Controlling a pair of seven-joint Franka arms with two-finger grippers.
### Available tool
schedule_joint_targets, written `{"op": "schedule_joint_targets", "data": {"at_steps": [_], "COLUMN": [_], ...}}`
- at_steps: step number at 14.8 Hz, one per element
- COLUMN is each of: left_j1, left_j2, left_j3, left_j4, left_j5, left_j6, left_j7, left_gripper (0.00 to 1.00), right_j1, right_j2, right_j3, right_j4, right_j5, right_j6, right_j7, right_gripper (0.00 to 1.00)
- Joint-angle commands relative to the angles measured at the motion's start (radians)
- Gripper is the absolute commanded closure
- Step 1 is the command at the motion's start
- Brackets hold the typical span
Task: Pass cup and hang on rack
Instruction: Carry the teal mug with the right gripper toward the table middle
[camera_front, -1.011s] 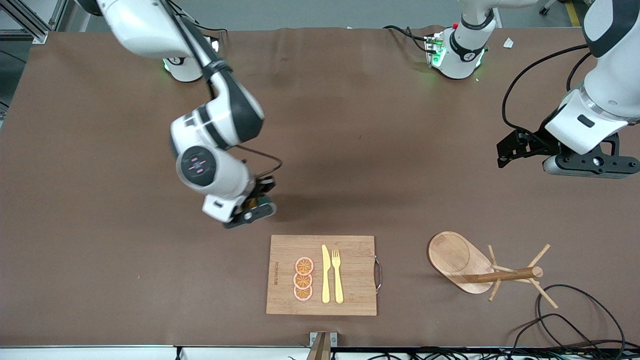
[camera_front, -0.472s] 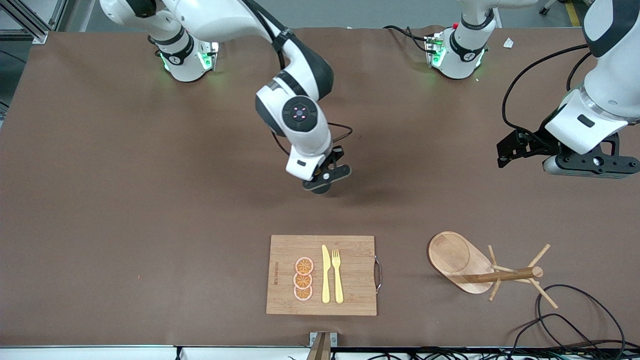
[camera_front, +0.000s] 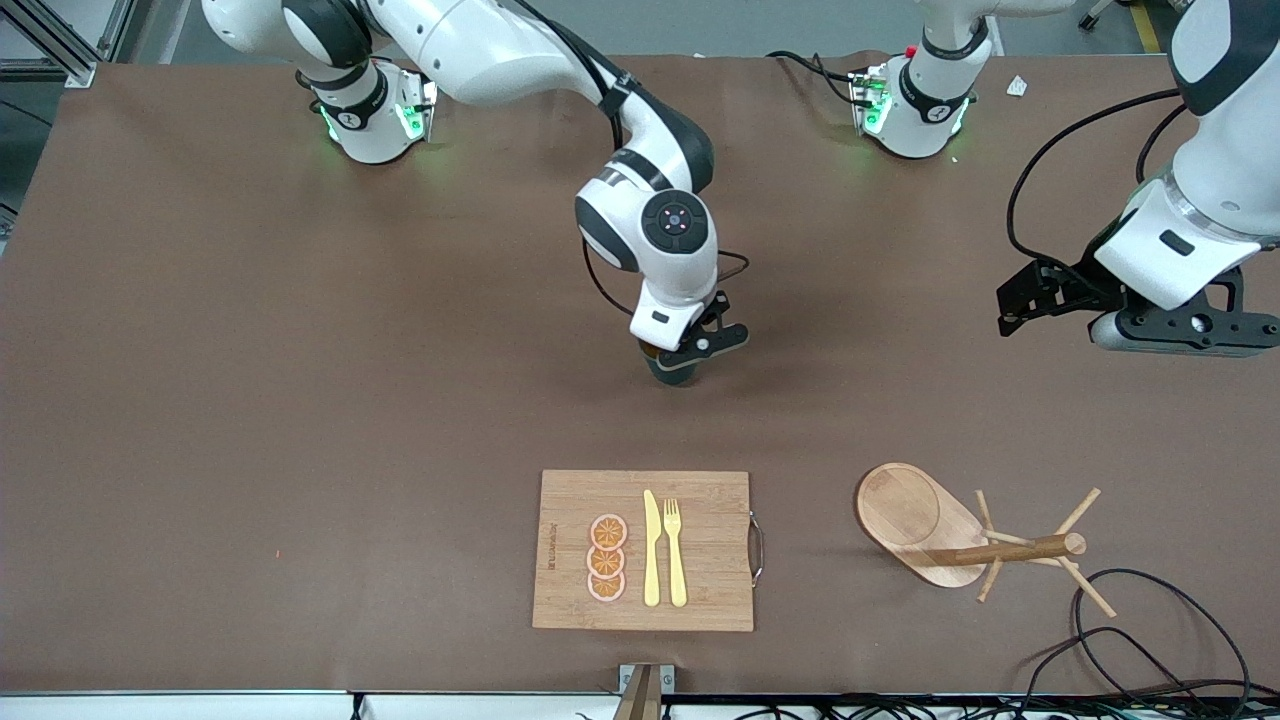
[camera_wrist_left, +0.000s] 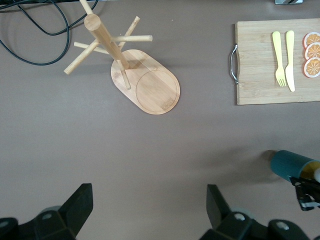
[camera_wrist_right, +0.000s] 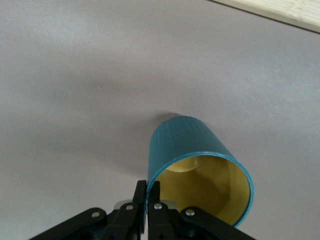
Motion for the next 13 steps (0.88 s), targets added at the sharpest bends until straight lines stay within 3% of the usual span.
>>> {"op": "schedule_joint_targets", "data": {"at_steps": [1,5,10,12,13], "left_j1": [0.007,0.026,0.034,0.034,0.035], "left_j2": [-0.010,-0.009,-0.007,-0.007,-0.007], "left_j3": [-0.002,0.006,0.008,0.008,0.008], "left_j4": [-0.002,-0.003,-0.005,-0.005,-0.005], "left_j5": [0.006,0.008,0.008,0.008,0.008], "left_j6": [-0.006,-0.006,-0.008,-0.008,-0.008], "left_j7": [0.008,0.009,0.002,-0.004,-0.003], "left_gripper": [0.00,0.00,0.00,0.00,0.00], "right_j1": [0.039,0.065,0.051,0.041,0.033], "right_j2": [0.071,0.091,0.080,0.051,0.036], "right_j3": [-0.038,-0.058,-0.058,-0.058,-0.058], "right_j4": [0.104,0.110,0.109,0.104,0.104], "right_j5": [-0.018,-0.018,-0.018,-0.016,-0.015], "right_j6": [-0.016,0.020,0.023,0.015,0.014], "right_j7": [0.026,0.066,0.063,0.062,0.063], "right_gripper": [0.98,0.94,0.35,0.00,0.00]}}
